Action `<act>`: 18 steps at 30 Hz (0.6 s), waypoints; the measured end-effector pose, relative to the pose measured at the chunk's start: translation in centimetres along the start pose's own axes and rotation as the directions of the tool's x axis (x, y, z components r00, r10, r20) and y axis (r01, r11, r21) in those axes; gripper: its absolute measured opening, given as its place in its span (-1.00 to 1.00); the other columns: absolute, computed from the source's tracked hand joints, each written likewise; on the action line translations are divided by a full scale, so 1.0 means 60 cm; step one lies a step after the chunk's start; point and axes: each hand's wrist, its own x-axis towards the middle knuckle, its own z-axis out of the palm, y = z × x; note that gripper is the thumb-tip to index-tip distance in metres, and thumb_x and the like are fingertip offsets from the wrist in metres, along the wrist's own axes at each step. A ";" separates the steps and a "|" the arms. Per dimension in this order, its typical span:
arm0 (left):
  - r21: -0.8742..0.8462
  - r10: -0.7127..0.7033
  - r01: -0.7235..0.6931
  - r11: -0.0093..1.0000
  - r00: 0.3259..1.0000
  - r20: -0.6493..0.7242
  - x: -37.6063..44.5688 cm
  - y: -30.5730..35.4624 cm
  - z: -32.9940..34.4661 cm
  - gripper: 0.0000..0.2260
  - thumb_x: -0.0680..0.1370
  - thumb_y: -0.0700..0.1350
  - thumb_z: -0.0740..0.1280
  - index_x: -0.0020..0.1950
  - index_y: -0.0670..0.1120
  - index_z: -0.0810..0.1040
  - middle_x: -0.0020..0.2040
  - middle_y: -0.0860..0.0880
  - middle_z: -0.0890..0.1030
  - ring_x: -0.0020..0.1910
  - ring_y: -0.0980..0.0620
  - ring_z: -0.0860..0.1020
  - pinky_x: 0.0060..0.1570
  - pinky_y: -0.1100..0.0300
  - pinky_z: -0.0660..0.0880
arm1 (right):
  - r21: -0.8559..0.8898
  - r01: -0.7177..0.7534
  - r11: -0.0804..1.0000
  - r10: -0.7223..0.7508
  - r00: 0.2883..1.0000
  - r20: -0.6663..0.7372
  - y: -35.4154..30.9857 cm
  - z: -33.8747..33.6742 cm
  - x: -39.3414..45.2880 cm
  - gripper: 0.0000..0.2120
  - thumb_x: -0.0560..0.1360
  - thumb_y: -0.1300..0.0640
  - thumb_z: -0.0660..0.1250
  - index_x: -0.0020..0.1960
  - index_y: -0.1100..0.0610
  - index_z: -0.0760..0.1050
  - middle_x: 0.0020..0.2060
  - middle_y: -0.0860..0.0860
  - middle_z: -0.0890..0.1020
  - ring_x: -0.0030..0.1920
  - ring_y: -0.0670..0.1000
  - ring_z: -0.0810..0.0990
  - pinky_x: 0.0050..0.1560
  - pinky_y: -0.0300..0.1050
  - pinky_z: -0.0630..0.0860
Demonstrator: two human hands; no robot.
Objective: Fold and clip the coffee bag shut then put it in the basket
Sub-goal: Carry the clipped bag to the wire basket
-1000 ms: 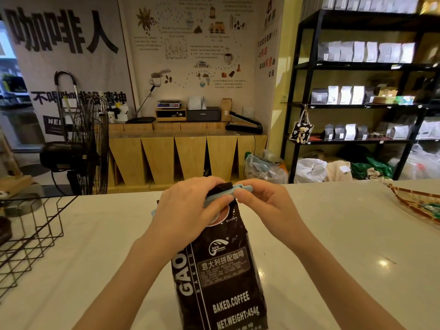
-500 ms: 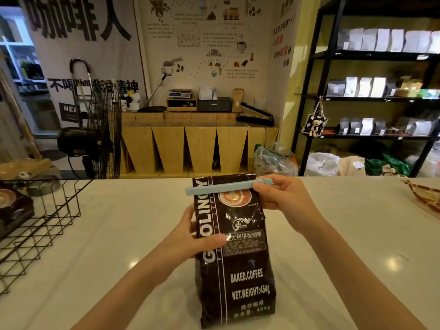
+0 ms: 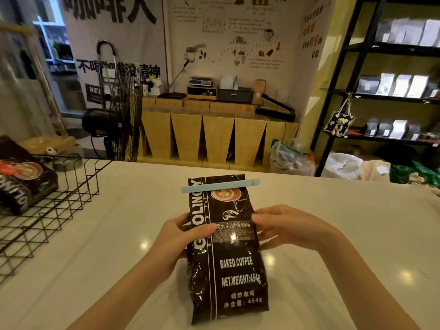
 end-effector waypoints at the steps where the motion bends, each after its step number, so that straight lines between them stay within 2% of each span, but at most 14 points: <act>1: -0.005 -0.002 0.002 1.000 1.000 -0.015 -0.003 -0.001 -0.006 -0.46 0.06 -0.03 0.59 0.01 -0.06 0.58 -0.16 -0.04 0.72 -0.15 -0.06 0.68 -0.15 0.05 0.56 | 0.000 -0.019 1.000 0.019 1.000 0.000 0.002 0.011 0.007 -0.55 0.35 -0.10 0.38 0.14 0.14 0.50 0.06 0.09 0.67 0.06 0.07 0.65 0.09 -0.01 0.58; 6: 0.009 0.044 -0.043 0.999 0.993 -0.112 -0.022 0.018 -0.053 -0.59 0.08 -0.05 0.49 -0.09 -0.03 0.59 -0.25 0.01 0.72 -0.23 -0.01 0.68 -0.20 0.09 0.56 | 0.034 0.046 0.998 -0.044 0.998 -0.045 -0.018 0.076 0.038 -0.58 0.32 -0.09 0.34 0.07 0.14 0.54 -0.03 0.07 0.70 0.00 0.02 0.67 -0.02 -0.11 0.60; 10: 0.095 0.176 -0.159 0.983 0.964 -0.200 -0.048 0.067 -0.119 -0.64 0.07 -0.01 0.48 -0.17 0.05 0.57 -0.31 0.11 0.71 -0.28 0.11 0.67 -0.28 0.19 0.53 | 0.110 0.151 0.982 -0.144 0.987 -0.068 -0.068 0.130 0.076 -0.70 0.39 -0.01 0.34 0.01 0.18 0.56 -0.12 0.04 0.72 -0.08 -0.02 0.69 -0.10 -0.17 0.60; 12: 0.150 0.266 -0.234 0.961 0.931 -0.249 -0.064 0.097 -0.159 -0.65 0.06 0.00 0.47 -0.19 0.07 0.55 -0.34 0.19 0.69 -0.30 0.19 0.65 -0.32 0.26 0.50 | 0.143 0.219 0.965 -0.208 0.974 -0.087 -0.106 0.165 0.102 -0.77 0.43 0.03 0.33 -0.04 0.17 0.57 -0.16 0.03 0.73 -0.11 -0.03 0.69 -0.15 -0.21 0.60; 15: 0.203 0.388 -0.337 0.919 0.861 -0.328 -0.092 0.140 -0.228 -0.64 0.05 -0.02 0.48 -0.19 0.11 0.54 -0.33 0.27 0.67 -0.27 0.28 0.63 -0.32 0.33 0.52 | 0.171 0.321 0.931 -0.312 0.947 -0.079 -0.172 0.228 0.148 -0.76 0.43 0.03 0.31 0.00 0.16 0.58 -0.12 0.01 0.73 -0.07 -0.04 0.68 -0.09 -0.19 0.56; 18: 0.289 0.496 -0.407 0.867 0.768 -0.406 -0.121 0.179 -0.301 -0.61 0.05 -0.01 0.49 -0.16 0.14 0.53 -0.25 0.21 0.68 -0.20 0.28 0.63 -0.30 0.36 0.55 | 0.223 0.389 0.894 -0.393 0.919 -0.030 -0.237 0.299 0.199 -0.73 0.47 0.03 0.28 0.08 0.14 0.56 -0.05 -0.01 0.69 -0.02 -0.06 0.65 -0.05 -0.20 0.53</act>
